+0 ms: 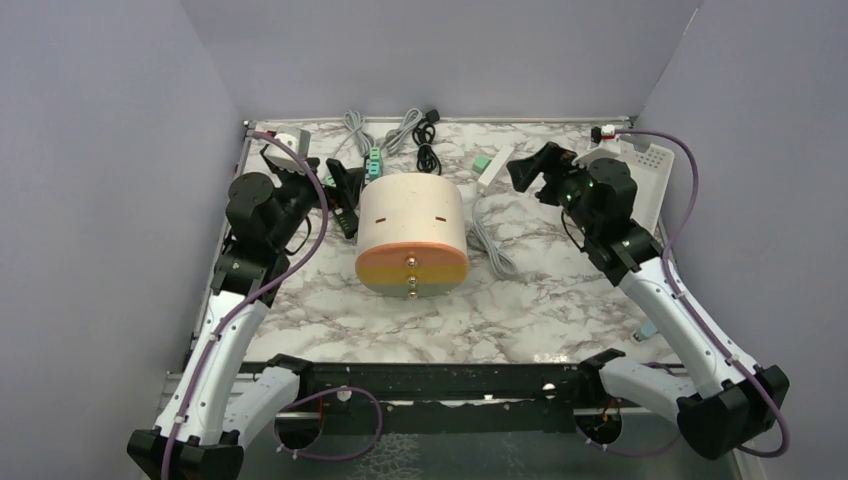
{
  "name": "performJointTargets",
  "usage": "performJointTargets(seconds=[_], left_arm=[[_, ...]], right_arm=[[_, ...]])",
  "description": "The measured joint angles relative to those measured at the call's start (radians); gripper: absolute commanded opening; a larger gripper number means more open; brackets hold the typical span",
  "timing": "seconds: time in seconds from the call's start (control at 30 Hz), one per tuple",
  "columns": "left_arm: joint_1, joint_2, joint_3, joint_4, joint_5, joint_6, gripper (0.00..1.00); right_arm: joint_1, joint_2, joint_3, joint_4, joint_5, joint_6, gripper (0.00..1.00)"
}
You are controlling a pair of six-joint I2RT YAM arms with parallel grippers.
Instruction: Pull the plug off the socket
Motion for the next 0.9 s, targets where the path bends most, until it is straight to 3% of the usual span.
performJointTargets(seconds=[0.17,0.23,0.4,0.53,0.7,0.9], left_arm=[[0.0,-0.014,0.035,-0.036,0.035,0.034,0.99],[0.0,-0.014,0.071,-0.063,0.138,0.054,0.99],[0.0,-0.018,0.146,-0.128,0.552,0.135,0.99],[-0.002,-0.011,0.18,-0.153,0.699,0.158,0.99],[-0.002,0.013,0.193,-0.135,0.636,0.126,0.99],[-0.002,0.023,0.163,-0.106,0.358,0.065,0.99]], right_arm=[[0.0,0.023,0.0,0.001,-0.054,-0.026,1.0],[0.0,0.037,0.0,0.008,-0.107,-0.048,1.0],[0.0,0.119,0.008,-0.003,-0.23,-0.057,1.0],[0.001,0.175,0.008,-0.024,-0.306,-0.053,1.0],[0.035,0.22,0.008,-0.021,-0.377,-0.041,1.0],[0.078,0.29,-0.011,0.039,-0.442,-0.016,1.0]])
